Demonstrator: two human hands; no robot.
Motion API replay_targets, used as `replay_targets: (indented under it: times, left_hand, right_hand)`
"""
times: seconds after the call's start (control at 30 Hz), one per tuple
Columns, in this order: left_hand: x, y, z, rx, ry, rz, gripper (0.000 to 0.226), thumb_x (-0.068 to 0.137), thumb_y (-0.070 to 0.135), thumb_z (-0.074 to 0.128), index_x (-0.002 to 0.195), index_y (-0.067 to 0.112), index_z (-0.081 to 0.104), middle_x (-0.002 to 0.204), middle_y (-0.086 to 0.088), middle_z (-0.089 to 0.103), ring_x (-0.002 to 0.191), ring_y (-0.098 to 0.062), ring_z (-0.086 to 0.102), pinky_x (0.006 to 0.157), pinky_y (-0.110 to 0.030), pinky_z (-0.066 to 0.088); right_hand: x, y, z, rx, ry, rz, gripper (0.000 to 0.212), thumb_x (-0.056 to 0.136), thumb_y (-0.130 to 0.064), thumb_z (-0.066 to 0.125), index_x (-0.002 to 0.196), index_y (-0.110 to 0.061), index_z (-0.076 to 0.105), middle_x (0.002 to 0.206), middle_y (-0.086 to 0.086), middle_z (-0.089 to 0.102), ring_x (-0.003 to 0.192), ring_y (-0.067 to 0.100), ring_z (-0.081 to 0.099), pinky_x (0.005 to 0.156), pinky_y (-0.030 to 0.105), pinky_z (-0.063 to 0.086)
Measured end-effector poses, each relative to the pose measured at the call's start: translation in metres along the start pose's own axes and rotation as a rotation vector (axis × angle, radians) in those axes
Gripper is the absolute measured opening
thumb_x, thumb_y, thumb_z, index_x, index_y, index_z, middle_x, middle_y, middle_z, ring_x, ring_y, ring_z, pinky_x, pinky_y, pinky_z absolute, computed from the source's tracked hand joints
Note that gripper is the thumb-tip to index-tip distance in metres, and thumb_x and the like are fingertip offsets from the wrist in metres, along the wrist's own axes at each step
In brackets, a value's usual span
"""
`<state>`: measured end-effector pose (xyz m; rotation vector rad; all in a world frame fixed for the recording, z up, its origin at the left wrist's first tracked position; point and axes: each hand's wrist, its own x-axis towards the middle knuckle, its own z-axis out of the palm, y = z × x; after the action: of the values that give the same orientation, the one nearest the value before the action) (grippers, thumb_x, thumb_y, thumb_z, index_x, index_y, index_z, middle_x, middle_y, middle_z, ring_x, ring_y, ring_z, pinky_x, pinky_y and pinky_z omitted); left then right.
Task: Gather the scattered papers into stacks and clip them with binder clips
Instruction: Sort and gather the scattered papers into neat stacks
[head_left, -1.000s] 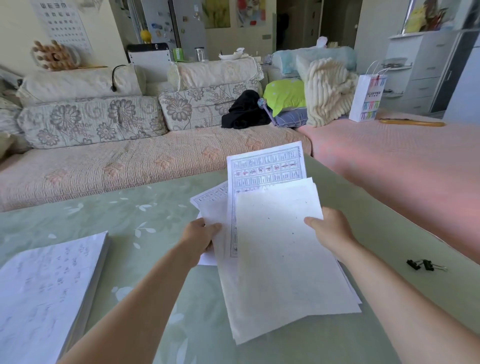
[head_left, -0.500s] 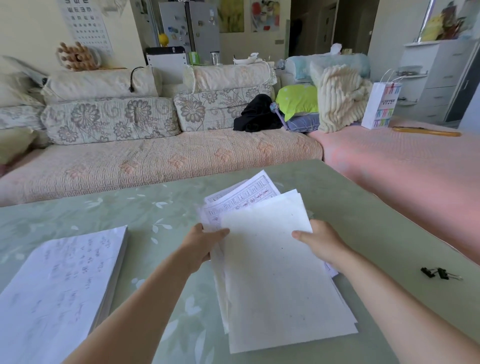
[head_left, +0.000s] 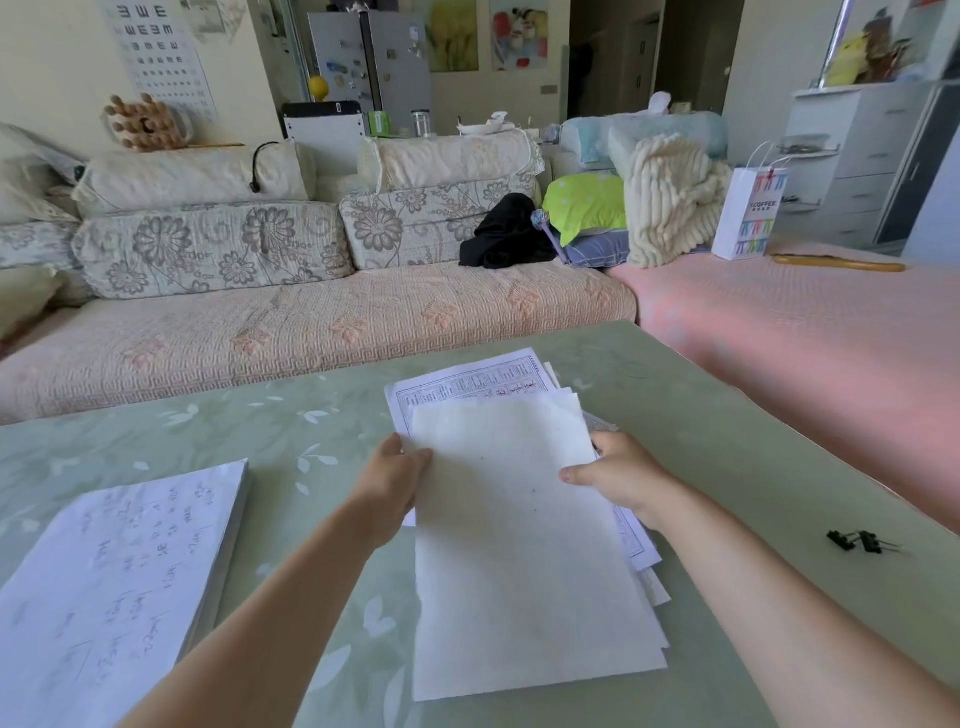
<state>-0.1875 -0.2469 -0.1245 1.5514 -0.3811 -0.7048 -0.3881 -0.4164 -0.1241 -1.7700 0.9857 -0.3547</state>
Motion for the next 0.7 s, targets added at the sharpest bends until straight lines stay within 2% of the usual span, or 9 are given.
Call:
replay_targets:
  times: [0.1,0.2,0.27,0.33,0.4,0.47,0.53,0.6,0.7]
  left_hand:
    - [0.006,-0.001,0.018,0.208,-0.088,0.025,0.022,0.096,0.004,0.043,0.108,0.01,0.061,0.098,-0.01,0.067,0.08,-0.022,0.064,0.075,-0.032,0.056]
    - [0.024,-0.008,0.03,0.753,-0.058,0.171,0.04,0.094,0.022,0.054,0.134,0.021,0.053,0.129,0.0,0.06,0.113,-0.021,0.058,0.095,-0.03,0.047]
    - [0.029,-0.012,0.038,0.969,-0.063,0.243,0.051,0.092,0.032,0.059,0.141,0.025,0.049,0.144,0.002,0.048,0.13,-0.02,0.046,0.102,-0.028,0.04]
    - [0.035,-0.017,0.048,1.093,-0.127,0.28,0.065,0.09,0.047,0.059,0.148,0.027,0.039,0.157,0.003,0.03,0.144,-0.019,0.025,0.115,-0.037,0.027]
    - [0.039,-0.023,0.055,1.254,-0.195,0.278,0.082,0.086,0.065,0.052,0.154,0.03,0.021,0.162,0.007,0.013,0.149,-0.016,0.007,0.121,-0.042,0.012]
    - [0.041,-0.029,0.058,1.319,-0.208,0.308,0.089,0.085,0.072,0.045,0.155,0.033,0.009,0.161,0.006,0.014,0.149,-0.018,0.008,0.12,-0.041,0.01]
    - [0.036,-0.033,0.056,1.31,-0.178,0.375,0.086,0.086,0.07,0.044,0.155,0.032,0.009,0.152,0.0,0.026,0.142,-0.025,0.019,0.117,-0.041,0.02]
    - [0.026,-0.036,0.051,1.304,-0.149,0.444,0.076,0.088,0.066,0.044,0.152,0.031,0.025,0.136,0.0,0.035,0.133,-0.024,0.027,0.112,-0.039,0.029]
    - [0.015,-0.04,0.033,1.181,-0.174,0.456,0.049,0.093,0.054,0.05,0.137,0.033,0.053,0.113,0.007,0.04,0.122,-0.015,0.032,0.106,-0.036,0.036]
  right_hand:
    - [0.008,0.01,-0.015,-0.091,0.201,0.061,0.025,0.082,-0.01,0.074,0.098,0.002,0.058,0.102,0.01,0.067,0.094,0.027,0.064,0.079,0.034,0.05]
    - [0.014,0.025,-0.035,-0.161,0.394,0.106,0.019,0.08,-0.009,0.065,0.096,-0.003,0.057,0.097,0.008,0.066,0.088,0.029,0.064,0.079,0.037,0.054]
    - [0.017,0.033,-0.047,-0.117,0.469,0.121,0.036,0.076,-0.011,0.057,0.111,-0.01,0.063,0.108,0.011,0.07,0.095,0.033,0.066,0.077,0.036,0.054]
    - [0.021,0.041,-0.056,-0.08,0.489,0.142,0.057,0.077,-0.012,0.052,0.135,-0.015,0.054,0.133,0.009,0.061,0.113,0.033,0.061,0.085,0.037,0.051]
    - [0.019,0.043,-0.059,-0.069,0.477,0.154,0.066,0.08,-0.013,0.049,0.146,-0.016,0.045,0.144,0.006,0.053,0.118,0.031,0.057,0.092,0.039,0.049]
    - [0.018,0.044,-0.062,-0.084,0.476,0.143,0.069,0.079,-0.014,0.045,0.147,-0.017,0.042,0.145,0.004,0.052,0.119,0.031,0.057,0.094,0.041,0.05]
    - [0.018,0.043,-0.061,-0.109,0.47,0.144,0.071,0.079,-0.015,0.044,0.15,-0.018,0.037,0.149,0.003,0.047,0.125,0.031,0.054,0.098,0.042,0.05]
    - [0.018,0.038,-0.059,-0.135,0.462,0.144,0.072,0.077,-0.018,0.043,0.149,-0.021,0.039,0.146,0.0,0.049,0.121,0.029,0.055,0.096,0.04,0.049]
    - [0.019,0.032,-0.051,-0.184,0.42,0.124,0.066,0.063,-0.026,0.037,0.126,-0.025,0.053,0.117,-0.003,0.059,0.096,0.027,0.057,0.08,0.034,0.044]
